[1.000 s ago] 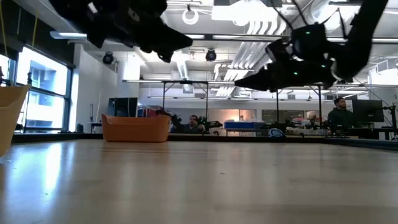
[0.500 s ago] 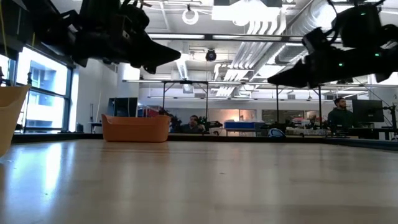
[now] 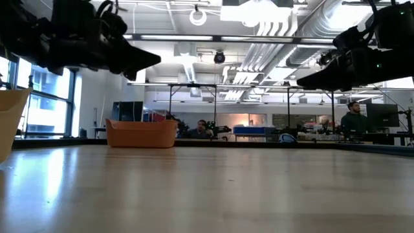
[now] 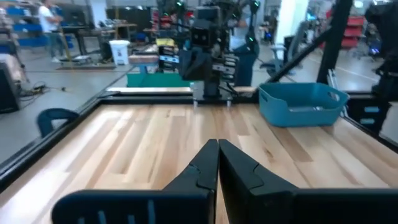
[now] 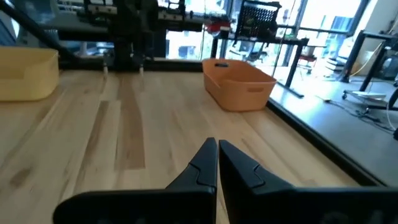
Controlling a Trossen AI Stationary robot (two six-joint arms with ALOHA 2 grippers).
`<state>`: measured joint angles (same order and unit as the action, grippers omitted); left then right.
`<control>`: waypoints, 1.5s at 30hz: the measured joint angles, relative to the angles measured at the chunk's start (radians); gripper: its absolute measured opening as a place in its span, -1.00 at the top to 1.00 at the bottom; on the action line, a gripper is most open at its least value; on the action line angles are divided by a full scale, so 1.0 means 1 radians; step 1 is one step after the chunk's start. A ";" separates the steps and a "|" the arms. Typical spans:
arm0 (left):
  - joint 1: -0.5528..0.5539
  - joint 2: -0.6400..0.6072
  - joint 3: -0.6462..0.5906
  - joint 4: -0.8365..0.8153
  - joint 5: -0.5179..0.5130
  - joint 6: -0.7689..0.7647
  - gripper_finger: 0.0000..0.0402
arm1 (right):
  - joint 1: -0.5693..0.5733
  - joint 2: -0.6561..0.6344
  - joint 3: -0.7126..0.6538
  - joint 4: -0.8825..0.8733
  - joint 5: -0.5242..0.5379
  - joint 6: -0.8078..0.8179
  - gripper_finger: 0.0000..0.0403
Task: Sort silverware by color (type)
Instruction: Return to Home Position
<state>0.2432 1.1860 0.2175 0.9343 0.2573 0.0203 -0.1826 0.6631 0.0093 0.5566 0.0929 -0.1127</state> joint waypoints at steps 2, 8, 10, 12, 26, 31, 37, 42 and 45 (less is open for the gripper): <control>0.017 -0.046 -0.029 0.001 0.000 -0.009 0.99 | -0.012 -0.052 0.000 -0.044 -0.003 0.000 1.00; 0.053 -0.201 -0.139 -0.004 -0.005 -0.029 0.99 | -0.022 -0.201 0.000 -0.203 -0.016 0.001 1.00; 0.059 -0.268 -0.180 0.000 -0.017 -0.043 0.99 | -0.022 -0.253 0.000 -0.241 -0.026 0.005 1.00; 0.064 -0.336 -0.207 -0.031 -0.034 -0.044 0.99 | -0.022 -0.307 0.000 -0.285 -0.033 0.007 1.00; 0.141 -0.816 -0.204 -0.597 -0.034 0.010 0.98 | -0.036 -0.638 0.000 -0.537 -0.050 -0.002 1.00; 0.154 -1.029 -0.204 -0.789 -0.042 -0.008 0.98 | -0.060 -0.660 0.000 -0.537 -0.050 -0.001 1.00; 0.150 -1.183 -0.202 -0.892 -0.083 0.015 0.98 | -0.077 -0.658 0.000 -0.534 -0.030 0.002 1.00; 0.145 -1.165 -0.204 -0.906 -0.103 0.005 0.98 | -0.094 -0.656 0.000 -0.533 -0.022 0.008 1.00; 0.133 -1.183 -0.203 -0.898 -0.104 -0.008 0.98 | -0.101 -0.659 0.000 -0.526 0.020 0.003 1.00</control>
<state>0.3767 0.0028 0.0142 0.0368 0.1534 0.0119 -0.2838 0.0044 0.0097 0.0304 0.1132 -0.1097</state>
